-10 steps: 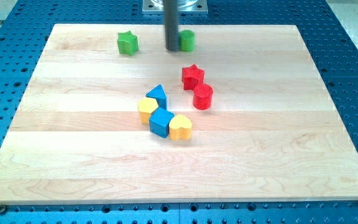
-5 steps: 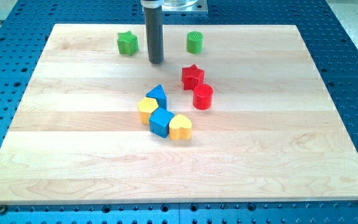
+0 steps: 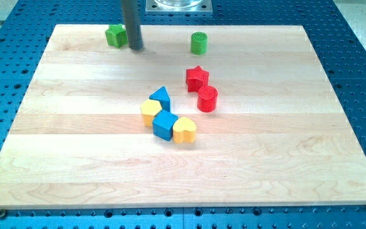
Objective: Move the green blocks diagonally to each other
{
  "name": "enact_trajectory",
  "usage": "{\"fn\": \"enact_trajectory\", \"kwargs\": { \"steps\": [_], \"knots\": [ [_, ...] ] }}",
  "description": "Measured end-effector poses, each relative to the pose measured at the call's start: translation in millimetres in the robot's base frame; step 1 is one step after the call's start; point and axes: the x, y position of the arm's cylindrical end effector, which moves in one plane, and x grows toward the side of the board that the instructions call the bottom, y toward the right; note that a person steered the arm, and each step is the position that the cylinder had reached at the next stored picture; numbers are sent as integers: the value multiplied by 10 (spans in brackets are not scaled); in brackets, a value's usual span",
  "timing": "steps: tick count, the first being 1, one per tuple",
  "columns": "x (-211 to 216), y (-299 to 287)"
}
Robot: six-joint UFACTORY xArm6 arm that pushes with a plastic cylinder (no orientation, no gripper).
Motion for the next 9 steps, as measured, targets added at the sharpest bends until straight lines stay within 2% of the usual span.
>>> {"fn": "enact_trajectory", "kwargs": {
  "steps": [1,3,4,7,8,9],
  "knots": [
    [-179,-17],
    [-230,-689],
    [-230,-632],
    [-281,1571],
    [109,1535],
    [268,1013]
  ]
}}
